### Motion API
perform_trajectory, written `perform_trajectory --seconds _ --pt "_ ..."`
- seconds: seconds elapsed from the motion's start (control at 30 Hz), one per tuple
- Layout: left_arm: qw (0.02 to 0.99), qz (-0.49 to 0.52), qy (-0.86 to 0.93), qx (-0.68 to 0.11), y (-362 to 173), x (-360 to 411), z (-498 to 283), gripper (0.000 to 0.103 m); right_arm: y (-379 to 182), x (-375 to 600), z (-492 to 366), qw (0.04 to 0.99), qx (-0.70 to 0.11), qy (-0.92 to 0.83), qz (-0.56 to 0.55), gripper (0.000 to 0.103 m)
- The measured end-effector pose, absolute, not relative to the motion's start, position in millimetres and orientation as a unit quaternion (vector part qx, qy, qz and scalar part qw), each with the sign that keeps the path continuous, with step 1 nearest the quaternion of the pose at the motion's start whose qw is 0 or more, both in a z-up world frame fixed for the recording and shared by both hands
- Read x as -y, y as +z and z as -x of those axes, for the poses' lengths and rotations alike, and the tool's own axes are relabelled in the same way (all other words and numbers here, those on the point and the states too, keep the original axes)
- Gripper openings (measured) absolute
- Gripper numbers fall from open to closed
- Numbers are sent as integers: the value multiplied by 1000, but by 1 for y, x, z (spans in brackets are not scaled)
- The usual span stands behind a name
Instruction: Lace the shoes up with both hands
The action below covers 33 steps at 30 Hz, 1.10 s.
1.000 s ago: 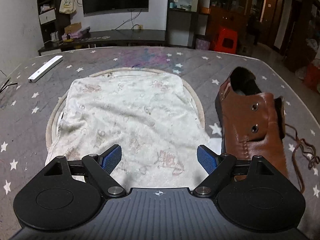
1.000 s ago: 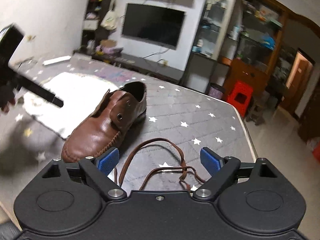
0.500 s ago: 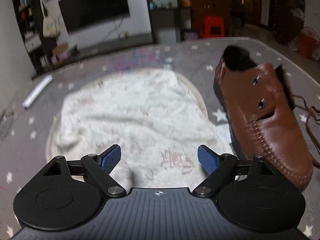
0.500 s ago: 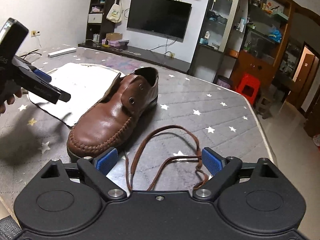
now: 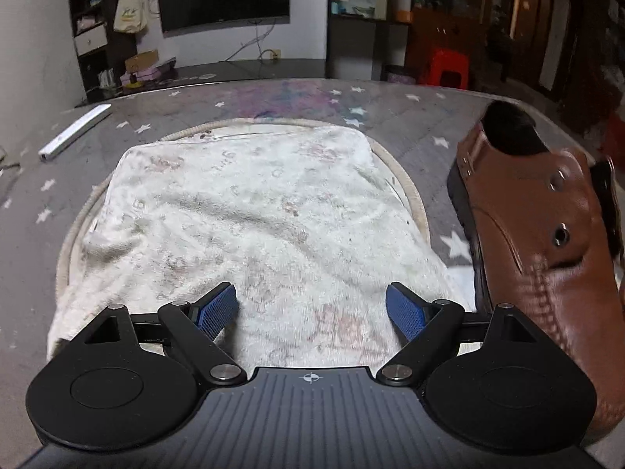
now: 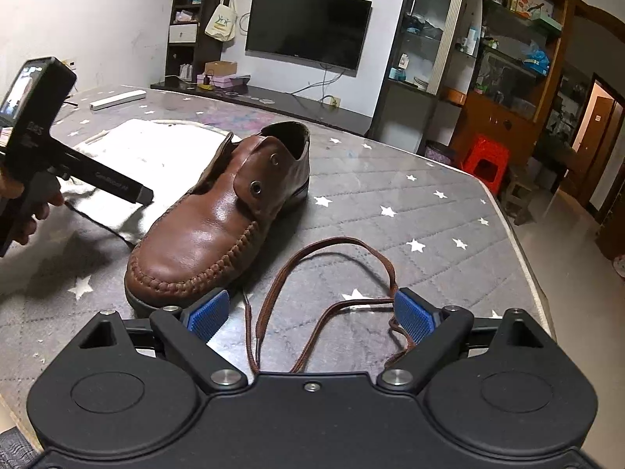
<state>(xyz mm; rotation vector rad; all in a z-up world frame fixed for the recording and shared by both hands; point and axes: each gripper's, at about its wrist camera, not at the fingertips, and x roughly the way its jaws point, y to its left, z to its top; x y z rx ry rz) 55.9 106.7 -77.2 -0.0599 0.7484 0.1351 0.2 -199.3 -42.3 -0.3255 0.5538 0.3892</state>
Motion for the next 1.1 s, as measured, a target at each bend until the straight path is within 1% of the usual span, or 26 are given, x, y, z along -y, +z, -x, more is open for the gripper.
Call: perform_trajectory --seconds 0.03,0.1,0.23,0.33,0.4,1.1 --pt "929 27 71 -362 -80 -108 -58 86 -42 199 0 931 -270 190 159 93" --pt "933 13 73 -353 -84 -108 -59 90 -42 199 -1 931 -269 189 158 93" --pt "940 16 64 -335 -89 -112 -59 94 -42 199 -2 932 -268 187 157 93" --pt "939 15 61 -337 -89 -113 -64 97 -41 199 -2 932 -267 187 156 93" --pt "939 14 60 -339 -90 -114 -66 102 -41 199 -2 933 -266 186 156 93" --pt "938 12 60 -341 -90 -115 -67 103 -40 202 -3 935 -261 183 153 93"
